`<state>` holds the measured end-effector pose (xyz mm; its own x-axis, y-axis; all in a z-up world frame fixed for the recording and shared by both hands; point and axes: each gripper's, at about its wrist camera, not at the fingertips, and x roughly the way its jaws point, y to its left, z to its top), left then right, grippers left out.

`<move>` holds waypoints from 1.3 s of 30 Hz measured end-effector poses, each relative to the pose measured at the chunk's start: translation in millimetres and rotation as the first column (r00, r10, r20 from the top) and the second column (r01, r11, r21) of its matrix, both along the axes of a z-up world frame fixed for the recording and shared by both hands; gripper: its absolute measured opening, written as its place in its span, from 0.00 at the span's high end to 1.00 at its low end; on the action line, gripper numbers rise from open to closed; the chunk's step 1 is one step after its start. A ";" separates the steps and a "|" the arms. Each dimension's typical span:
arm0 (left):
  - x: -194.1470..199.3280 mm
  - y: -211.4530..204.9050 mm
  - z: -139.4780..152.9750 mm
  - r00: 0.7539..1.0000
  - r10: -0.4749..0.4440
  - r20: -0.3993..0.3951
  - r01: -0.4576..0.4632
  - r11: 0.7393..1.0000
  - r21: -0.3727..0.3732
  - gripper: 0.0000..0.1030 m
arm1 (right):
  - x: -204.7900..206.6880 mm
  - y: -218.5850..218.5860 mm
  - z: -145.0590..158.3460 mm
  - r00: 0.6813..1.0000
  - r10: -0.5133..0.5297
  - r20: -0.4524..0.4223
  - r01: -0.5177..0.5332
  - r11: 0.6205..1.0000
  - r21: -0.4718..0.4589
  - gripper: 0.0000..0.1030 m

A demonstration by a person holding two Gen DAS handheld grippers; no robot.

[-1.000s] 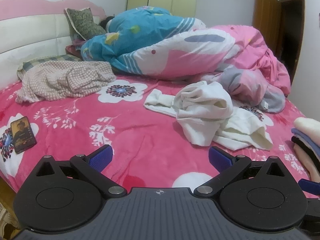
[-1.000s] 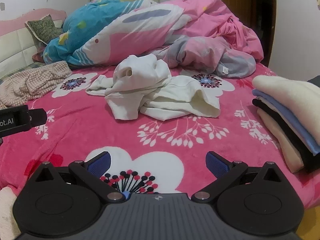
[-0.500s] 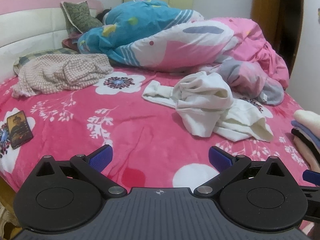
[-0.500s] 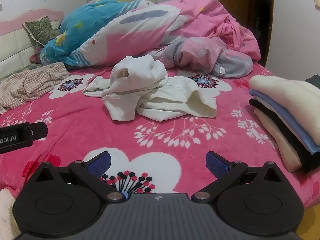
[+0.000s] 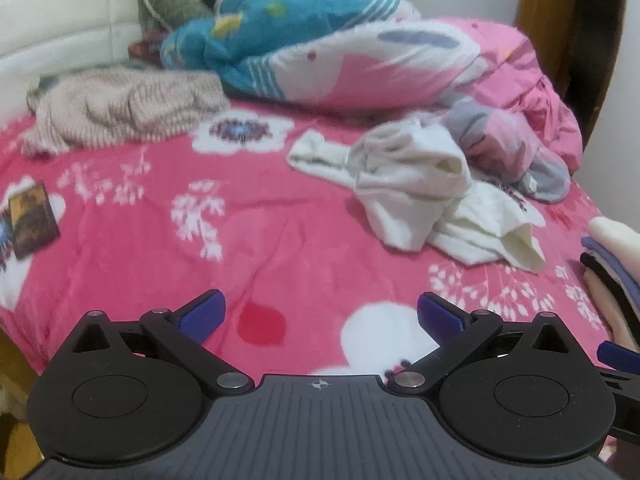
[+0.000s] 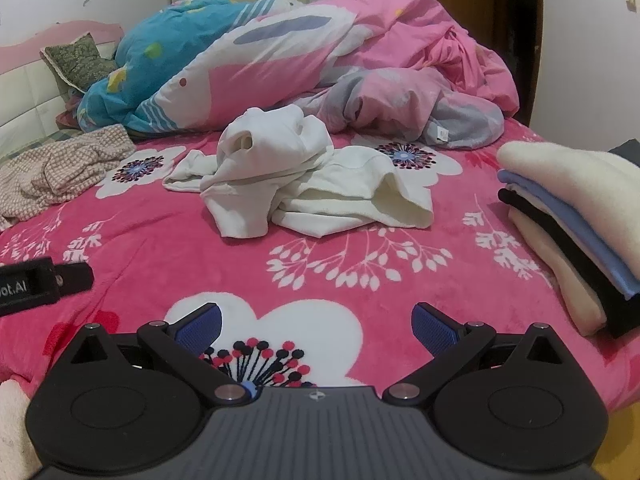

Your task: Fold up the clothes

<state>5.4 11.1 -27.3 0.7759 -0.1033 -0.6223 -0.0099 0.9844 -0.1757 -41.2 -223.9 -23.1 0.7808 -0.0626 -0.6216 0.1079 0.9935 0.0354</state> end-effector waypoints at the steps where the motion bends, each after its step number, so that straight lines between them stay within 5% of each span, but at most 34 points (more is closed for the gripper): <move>1: -0.7 -0.3 -1.3 1.000 0.000 -0.003 0.000 1.000 0.001 0.00 | -0.3 -0.5 -0.2 1.000 -0.001 0.000 0.001 1.000 0.001 0.00; 39: 1.9 -7.8 -0.6 1.000 0.008 0.022 -0.009 0.998 0.067 0.00 | 9.3 0.6 -2.9 1.000 -0.014 -0.018 0.014 1.000 0.012 0.00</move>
<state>7.2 3.3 -27.8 0.7901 -0.0551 -0.6105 -0.0150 0.9939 -0.1092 -31.9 -223.3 -26.0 0.7688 -0.0658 -0.6360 0.1227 0.9914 0.0457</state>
